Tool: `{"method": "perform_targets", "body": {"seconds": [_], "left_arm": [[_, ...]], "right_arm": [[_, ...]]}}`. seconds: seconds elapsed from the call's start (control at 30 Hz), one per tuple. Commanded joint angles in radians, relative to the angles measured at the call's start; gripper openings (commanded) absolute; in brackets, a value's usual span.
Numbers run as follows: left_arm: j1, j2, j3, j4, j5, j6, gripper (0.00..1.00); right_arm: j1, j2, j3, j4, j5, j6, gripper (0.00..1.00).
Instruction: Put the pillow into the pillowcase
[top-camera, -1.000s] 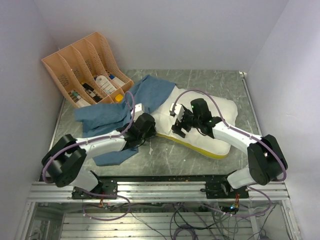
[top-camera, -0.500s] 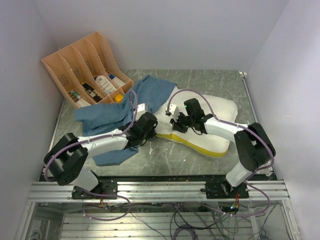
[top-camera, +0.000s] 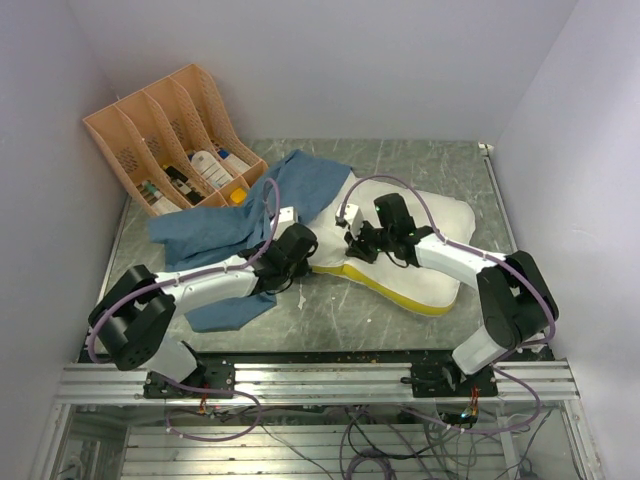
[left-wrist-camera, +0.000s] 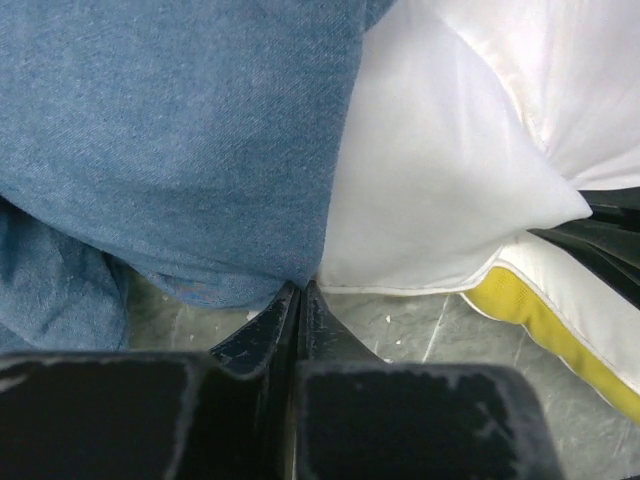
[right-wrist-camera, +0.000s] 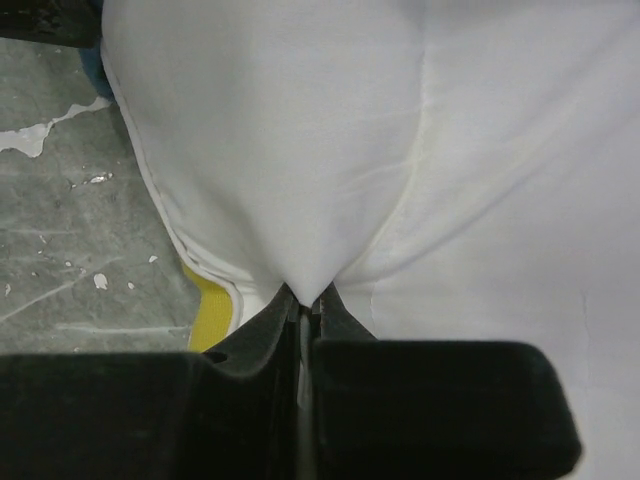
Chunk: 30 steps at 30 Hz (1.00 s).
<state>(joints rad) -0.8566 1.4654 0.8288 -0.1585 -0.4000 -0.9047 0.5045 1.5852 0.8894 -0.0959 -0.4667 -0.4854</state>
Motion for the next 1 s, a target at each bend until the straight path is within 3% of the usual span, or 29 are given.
{"method": "perform_targets", "body": {"seconds": [0.0, 0.2, 0.33, 0.53, 0.63, 0.8, 0.97], "left_arm": [[-0.008, 0.013, 0.055, -0.055, -0.037, 0.038, 0.07], [-0.043, -0.064, 0.070, -0.018, 0.027, 0.080, 0.07], [-0.098, -0.077, 0.158, -0.001, 0.109, 0.120, 0.07], [-0.208, 0.076, 0.377, 0.057, 0.307, 0.193, 0.07], [-0.243, 0.143, 0.448, 0.087, 0.369, 0.211, 0.07], [-0.246, 0.092, 0.372, 0.116, 0.322, 0.191, 0.07], [-0.191, -0.041, 0.161, 0.140, 0.273, 0.126, 0.07]], "right_arm": [[0.000, -0.023, -0.001, 0.004, -0.056, 0.004, 0.00], [-0.006, -0.057, -0.006, 0.019, -0.128, 0.037, 0.00], [-0.129, -0.114, 0.007, 0.081, -0.335, 0.189, 0.00], [-0.226, -0.245, -0.123, 0.331, -0.520, 0.408, 0.00], [-0.224, -0.214, -0.139, 0.350, -0.552, 0.435, 0.00], [-0.213, -0.053, -0.083, 0.216, -0.586, 0.354, 0.00], [-0.127, -0.083, -0.093, 0.162, -0.673, 0.245, 0.00]]}}
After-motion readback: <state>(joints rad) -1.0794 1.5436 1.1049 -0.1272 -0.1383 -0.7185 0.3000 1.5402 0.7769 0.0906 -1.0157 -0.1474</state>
